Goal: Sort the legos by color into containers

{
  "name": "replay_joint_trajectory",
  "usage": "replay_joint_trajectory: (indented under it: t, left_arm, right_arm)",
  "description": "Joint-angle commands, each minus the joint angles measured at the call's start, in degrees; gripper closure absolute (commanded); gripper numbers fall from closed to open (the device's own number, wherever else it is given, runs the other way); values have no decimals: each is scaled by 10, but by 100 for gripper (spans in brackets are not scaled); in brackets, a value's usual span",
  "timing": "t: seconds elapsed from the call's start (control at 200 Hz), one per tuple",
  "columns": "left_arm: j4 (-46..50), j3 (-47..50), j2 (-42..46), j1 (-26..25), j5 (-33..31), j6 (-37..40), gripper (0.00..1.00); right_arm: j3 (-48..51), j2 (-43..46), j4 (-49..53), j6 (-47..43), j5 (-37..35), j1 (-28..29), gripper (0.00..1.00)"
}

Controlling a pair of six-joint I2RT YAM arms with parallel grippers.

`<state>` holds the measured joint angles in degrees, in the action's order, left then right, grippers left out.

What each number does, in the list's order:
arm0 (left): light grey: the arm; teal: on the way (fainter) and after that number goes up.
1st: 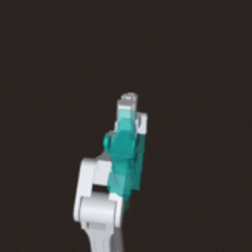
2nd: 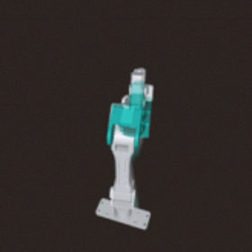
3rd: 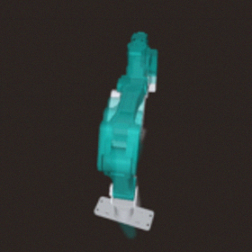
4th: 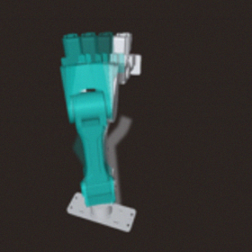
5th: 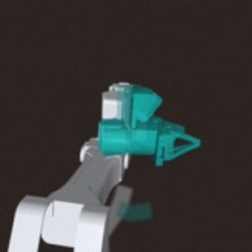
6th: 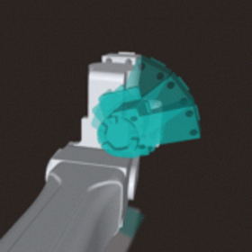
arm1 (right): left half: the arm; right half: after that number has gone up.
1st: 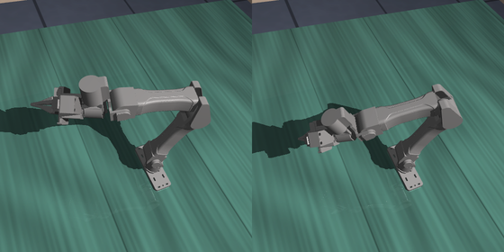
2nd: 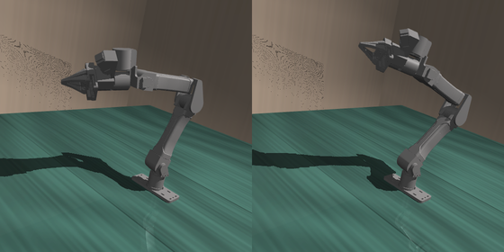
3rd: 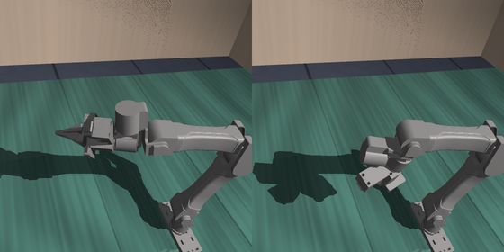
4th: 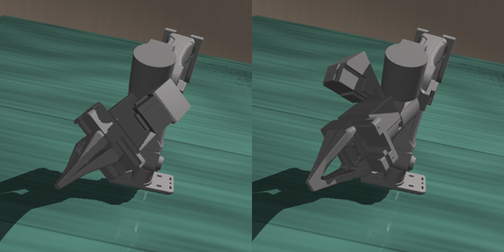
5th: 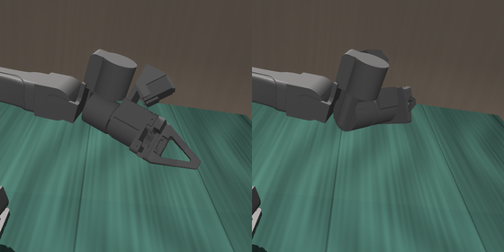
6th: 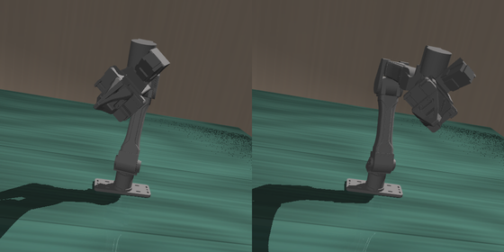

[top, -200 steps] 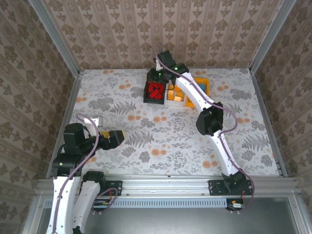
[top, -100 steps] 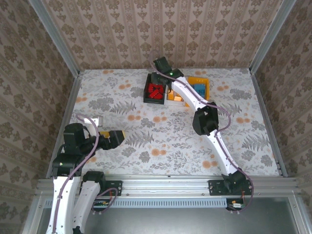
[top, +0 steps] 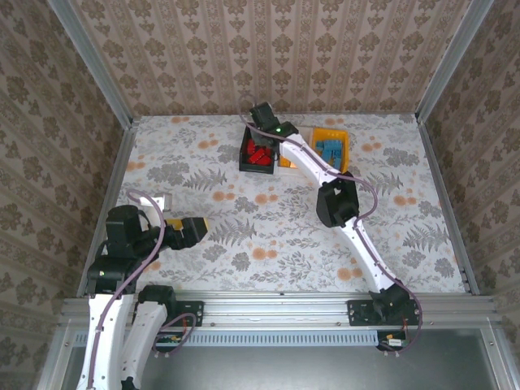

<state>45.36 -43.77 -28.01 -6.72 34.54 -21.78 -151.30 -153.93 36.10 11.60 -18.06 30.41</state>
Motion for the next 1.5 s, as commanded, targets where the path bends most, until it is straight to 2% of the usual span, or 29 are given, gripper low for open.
replay_joint_trajectory:
  t: [0.0,0.445,0.66,0.795,0.98,1.075,1.19,1.26,1.35,1.495]
  left_arm:
    - [-7,2,5,-1,4,9,0]
    - [-8,3,11,-1,4,8,0]
    - [-9,3,9,-3,6,8,0]
    - [-6,2,9,-2,3,9,0]
    - [-5,1,10,8,-2,8,0]
    - [-4,0,11,18,-5,7,0]
    - [-5,-3,6,23,-8,5,0]
    - [-4,-7,2,24,-13,1,0]
    - [-9,-15,-9,23,-20,-15,0]
    - [-58,-34,-34,16,-25,-72,0]
  right_arm:
    - [-8,-10,-4,-23,-25,6,45]
    - [-8,15,4,-2,-12,7,39]
    - [0,61,15,44,34,3,38]
    - [11,100,25,90,108,-5,37]
    - [12,149,65,223,306,-43,37]
    - [25,184,83,244,373,-57,37]
    - [85,247,90,243,433,-76,35]
    - [156,305,77,239,459,-91,34]
    - [267,390,44,227,462,-117,34]
    - [417,513,47,192,452,-168,33]
